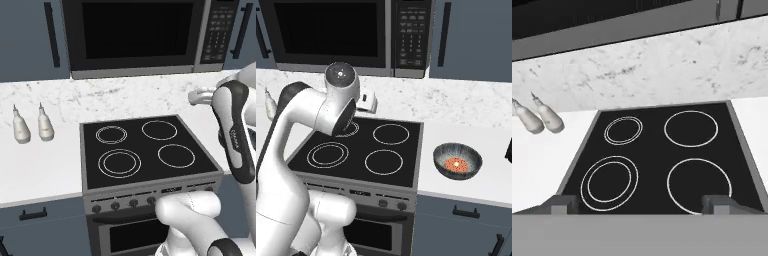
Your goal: Open the microwave, place the bowl with waffle inside the microwave, then close the microwave door and turn it on.
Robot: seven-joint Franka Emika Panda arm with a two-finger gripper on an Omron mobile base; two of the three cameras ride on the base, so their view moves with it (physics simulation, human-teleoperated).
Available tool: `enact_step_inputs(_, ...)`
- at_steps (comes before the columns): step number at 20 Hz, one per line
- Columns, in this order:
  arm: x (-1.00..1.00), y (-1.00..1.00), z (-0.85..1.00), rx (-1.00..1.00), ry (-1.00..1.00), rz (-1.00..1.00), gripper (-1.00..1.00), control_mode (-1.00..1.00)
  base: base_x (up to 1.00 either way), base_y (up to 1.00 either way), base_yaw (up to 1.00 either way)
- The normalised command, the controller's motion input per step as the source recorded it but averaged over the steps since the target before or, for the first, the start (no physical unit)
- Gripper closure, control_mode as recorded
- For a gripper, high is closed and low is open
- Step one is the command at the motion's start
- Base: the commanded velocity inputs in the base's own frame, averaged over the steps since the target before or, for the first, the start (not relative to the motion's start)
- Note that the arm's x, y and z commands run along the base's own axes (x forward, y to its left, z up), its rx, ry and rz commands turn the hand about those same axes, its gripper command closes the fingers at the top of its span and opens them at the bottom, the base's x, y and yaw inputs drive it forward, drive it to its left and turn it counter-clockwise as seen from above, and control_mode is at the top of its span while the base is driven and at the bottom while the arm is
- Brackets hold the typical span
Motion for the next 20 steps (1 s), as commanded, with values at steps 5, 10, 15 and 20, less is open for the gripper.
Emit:
enact_step_inputs(5,-0.19,-0.28,0.75,-0.03,-0.37,-0.02,-1.00,-1.00,0.00,0.00,0.00)
enact_step_inputs(10,-0.01,-0.06,0.75,-0.12,-0.12,-0.15,-1.00,-1.00,0.00,0.00,0.00)
enact_step_inputs(15,0.00,-0.10,0.54,-0.10,0.01,-0.25,-1.00,-1.00,0.00,0.00,0.00)
enact_step_inputs(20,0.13,-0.22,0.45,0.00,0.15,-0.18,-1.00,-1.00,0.00,0.00,0.00)
